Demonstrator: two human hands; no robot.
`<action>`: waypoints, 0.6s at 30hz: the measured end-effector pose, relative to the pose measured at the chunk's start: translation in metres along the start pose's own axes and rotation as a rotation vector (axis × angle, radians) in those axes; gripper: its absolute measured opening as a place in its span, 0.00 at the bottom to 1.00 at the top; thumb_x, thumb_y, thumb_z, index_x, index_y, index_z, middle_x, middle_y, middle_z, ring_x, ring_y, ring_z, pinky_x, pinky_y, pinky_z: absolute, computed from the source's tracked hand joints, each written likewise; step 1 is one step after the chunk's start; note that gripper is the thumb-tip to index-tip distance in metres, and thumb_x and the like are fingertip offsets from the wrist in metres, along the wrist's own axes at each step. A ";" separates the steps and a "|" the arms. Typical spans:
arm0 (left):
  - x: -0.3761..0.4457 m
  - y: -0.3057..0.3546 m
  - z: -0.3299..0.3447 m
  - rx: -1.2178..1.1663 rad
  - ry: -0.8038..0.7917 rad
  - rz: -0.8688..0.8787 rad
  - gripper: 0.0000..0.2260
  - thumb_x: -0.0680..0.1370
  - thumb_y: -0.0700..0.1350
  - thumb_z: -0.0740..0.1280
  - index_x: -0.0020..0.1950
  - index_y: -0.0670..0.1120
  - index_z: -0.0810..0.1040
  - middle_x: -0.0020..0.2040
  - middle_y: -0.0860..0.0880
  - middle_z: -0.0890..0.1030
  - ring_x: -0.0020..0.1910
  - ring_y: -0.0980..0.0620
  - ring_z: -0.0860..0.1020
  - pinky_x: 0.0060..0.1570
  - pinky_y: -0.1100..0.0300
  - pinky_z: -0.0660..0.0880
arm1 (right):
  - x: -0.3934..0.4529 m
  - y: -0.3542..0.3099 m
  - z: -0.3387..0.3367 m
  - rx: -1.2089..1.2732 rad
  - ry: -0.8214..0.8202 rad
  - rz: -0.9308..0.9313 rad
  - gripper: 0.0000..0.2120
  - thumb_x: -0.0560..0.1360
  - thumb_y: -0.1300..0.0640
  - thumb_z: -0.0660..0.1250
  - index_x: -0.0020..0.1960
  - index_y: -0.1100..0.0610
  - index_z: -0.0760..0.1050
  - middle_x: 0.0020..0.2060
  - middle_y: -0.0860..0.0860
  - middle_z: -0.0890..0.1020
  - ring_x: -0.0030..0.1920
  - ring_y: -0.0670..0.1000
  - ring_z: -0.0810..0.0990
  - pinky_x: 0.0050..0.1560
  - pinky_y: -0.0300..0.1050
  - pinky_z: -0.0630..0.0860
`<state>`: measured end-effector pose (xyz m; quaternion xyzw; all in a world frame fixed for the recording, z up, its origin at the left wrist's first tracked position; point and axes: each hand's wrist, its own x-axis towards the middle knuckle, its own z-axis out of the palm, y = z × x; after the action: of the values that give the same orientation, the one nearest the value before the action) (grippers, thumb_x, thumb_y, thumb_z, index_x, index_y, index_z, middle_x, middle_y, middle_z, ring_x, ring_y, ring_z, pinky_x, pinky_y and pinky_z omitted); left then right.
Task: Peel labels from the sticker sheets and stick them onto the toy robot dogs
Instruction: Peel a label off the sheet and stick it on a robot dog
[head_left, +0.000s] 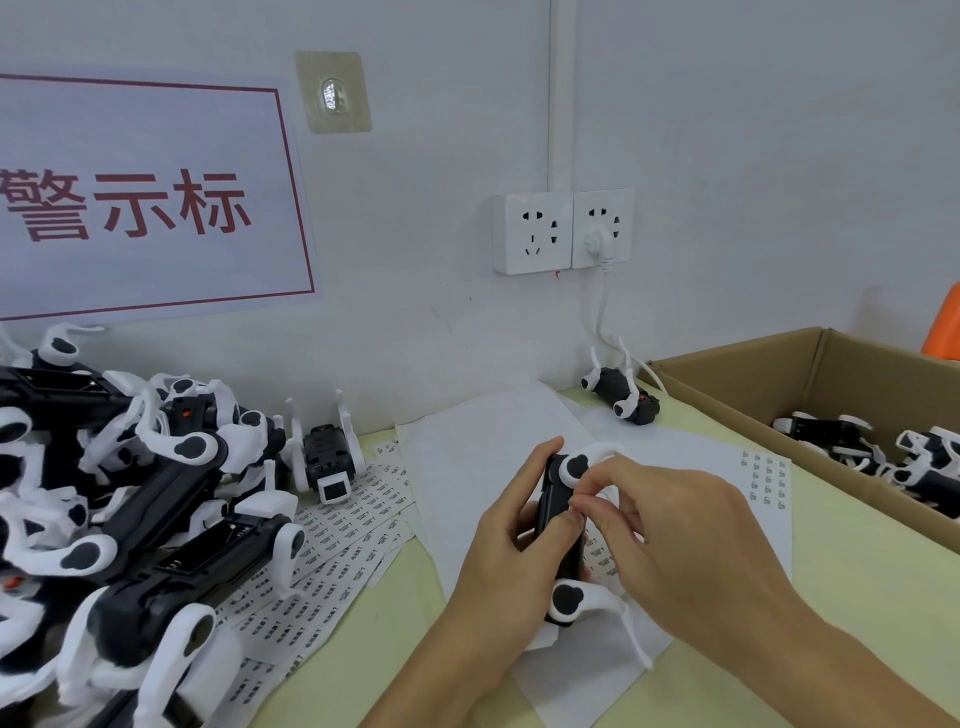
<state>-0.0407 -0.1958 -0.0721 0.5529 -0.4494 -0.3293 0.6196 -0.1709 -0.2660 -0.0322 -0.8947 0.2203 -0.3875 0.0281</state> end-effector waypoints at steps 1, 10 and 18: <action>0.000 0.000 0.000 -0.004 0.001 -0.002 0.22 0.79 0.46 0.66 0.67 0.70 0.72 0.53 0.44 0.84 0.49 0.50 0.81 0.55 0.58 0.79 | 0.000 0.000 0.000 -0.003 0.010 -0.005 0.08 0.70 0.58 0.78 0.40 0.51 0.80 0.24 0.35 0.54 0.25 0.44 0.61 0.23 0.43 0.65; 0.000 -0.002 -0.001 -0.012 -0.031 0.016 0.22 0.80 0.44 0.65 0.68 0.69 0.73 0.54 0.43 0.83 0.47 0.52 0.80 0.53 0.60 0.80 | -0.001 0.003 0.003 -0.038 0.102 -0.048 0.08 0.68 0.59 0.80 0.37 0.51 0.81 0.28 0.38 0.61 0.26 0.43 0.61 0.24 0.38 0.65; -0.001 0.002 0.001 -0.032 -0.031 0.032 0.22 0.75 0.48 0.64 0.63 0.72 0.74 0.52 0.40 0.81 0.43 0.54 0.79 0.50 0.59 0.81 | -0.003 0.009 0.011 -0.025 0.190 -0.037 0.02 0.67 0.55 0.73 0.37 0.51 0.85 0.25 0.43 0.78 0.29 0.38 0.62 0.32 0.31 0.63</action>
<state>-0.0419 -0.1951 -0.0706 0.5304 -0.4625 -0.3349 0.6266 -0.1686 -0.2743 -0.0436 -0.8582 0.2103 -0.4681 -0.0112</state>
